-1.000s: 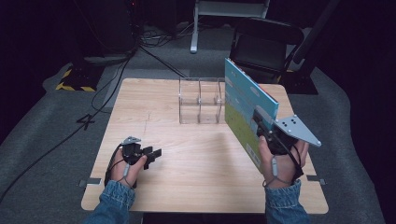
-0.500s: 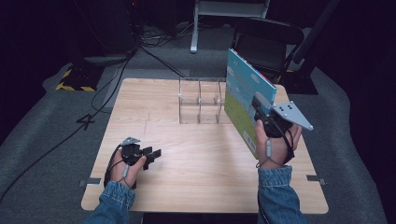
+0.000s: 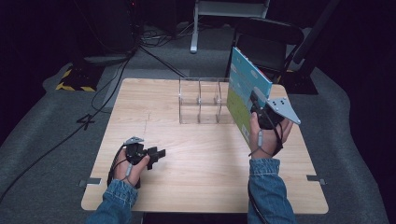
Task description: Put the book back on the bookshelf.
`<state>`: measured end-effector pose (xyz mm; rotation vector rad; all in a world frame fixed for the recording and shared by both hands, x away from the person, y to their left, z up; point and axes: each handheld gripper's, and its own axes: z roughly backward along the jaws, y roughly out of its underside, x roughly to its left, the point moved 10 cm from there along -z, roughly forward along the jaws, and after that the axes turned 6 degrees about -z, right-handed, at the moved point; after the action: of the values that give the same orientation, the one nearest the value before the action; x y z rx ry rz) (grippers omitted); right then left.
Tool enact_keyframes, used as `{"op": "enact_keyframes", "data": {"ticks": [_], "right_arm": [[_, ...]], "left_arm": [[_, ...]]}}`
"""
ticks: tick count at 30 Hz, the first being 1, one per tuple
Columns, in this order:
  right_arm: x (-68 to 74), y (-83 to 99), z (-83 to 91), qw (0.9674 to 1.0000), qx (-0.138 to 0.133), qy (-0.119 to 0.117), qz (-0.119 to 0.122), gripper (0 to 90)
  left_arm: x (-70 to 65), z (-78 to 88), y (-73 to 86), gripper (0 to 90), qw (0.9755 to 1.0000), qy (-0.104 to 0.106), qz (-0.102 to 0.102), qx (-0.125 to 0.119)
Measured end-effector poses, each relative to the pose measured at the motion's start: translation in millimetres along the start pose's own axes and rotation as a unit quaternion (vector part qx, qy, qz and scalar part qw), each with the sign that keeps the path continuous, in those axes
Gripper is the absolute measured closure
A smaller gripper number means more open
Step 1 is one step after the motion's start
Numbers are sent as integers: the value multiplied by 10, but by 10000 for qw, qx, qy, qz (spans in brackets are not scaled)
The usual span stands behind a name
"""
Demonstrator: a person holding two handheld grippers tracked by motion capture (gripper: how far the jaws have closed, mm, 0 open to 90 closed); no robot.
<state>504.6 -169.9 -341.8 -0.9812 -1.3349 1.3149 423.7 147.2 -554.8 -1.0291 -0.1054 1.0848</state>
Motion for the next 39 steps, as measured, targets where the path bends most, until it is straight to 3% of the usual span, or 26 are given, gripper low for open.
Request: {"op": "enact_keyframes", "data": {"ticks": [4,8,13,19,27,35,39], "right_arm": [[-47,55,-83,10000,-4,72,-30,813],[-60,147,-130,9998,7,164,88,814],[-74,270,-146,9998,-84,177,-4,814],[-36,220,-181,9998,-141,113,-30,814],[-70,87,-291,9990,-425,139,6,813],[-54,306,-436,9984,-532,92,150,812],[-30,423,-424,9983,-538,147,143,809]], "left_arm": [[1,13,-5,482,10000,-4,13,-30],[-4,-8,14,482,10000,-3,-14,12],[-24,5,16,480,10000,5,-33,26],[-38,5,22,479,10000,21,-86,41],[-38,-9,39,478,9999,45,-103,84],[-98,-19,122,473,9992,73,-240,296],[-115,-13,109,465,9993,114,-274,248]]}}
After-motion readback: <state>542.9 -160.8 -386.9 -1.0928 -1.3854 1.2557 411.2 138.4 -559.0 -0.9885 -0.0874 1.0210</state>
